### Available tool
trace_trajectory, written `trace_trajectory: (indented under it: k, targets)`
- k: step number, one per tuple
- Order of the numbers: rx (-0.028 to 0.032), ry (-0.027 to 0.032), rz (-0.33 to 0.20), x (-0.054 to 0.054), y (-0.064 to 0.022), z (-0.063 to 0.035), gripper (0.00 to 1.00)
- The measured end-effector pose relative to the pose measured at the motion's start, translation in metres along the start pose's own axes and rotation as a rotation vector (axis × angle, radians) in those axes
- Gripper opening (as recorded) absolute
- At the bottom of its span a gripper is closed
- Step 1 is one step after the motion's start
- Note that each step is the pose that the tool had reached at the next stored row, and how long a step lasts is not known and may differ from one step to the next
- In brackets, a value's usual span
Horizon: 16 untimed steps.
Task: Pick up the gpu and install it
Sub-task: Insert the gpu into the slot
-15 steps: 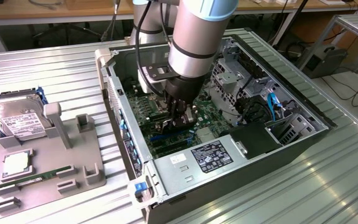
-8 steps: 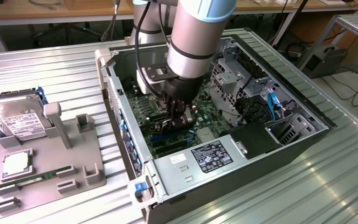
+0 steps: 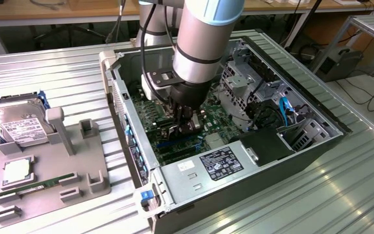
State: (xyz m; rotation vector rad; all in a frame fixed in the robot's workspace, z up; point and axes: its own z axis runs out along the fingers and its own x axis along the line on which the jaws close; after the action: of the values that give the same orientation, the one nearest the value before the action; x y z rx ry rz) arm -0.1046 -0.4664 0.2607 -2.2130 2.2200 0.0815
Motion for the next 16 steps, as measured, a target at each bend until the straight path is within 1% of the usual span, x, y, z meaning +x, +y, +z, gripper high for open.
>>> trace_trajectory:
  k: [3,7,13,14,16]
  targets:
    - [-0.0008,0.0008,0.0,0.0001,-0.0001,0.0009,0.26]
    - [-0.001,0.0003,0.0,-0.0002,-0.0004,0.0013,0.26]
    - [-0.0009,-0.0004,-0.002,-0.0021,-0.0005,0.0002,0.26]
    - [-0.0002,-0.002,-0.002,-0.0023,-0.0006,0.0003,0.26]
    - [-0.0007,-0.001,-0.002,-0.0024,-0.0005,-0.0014,0.26]
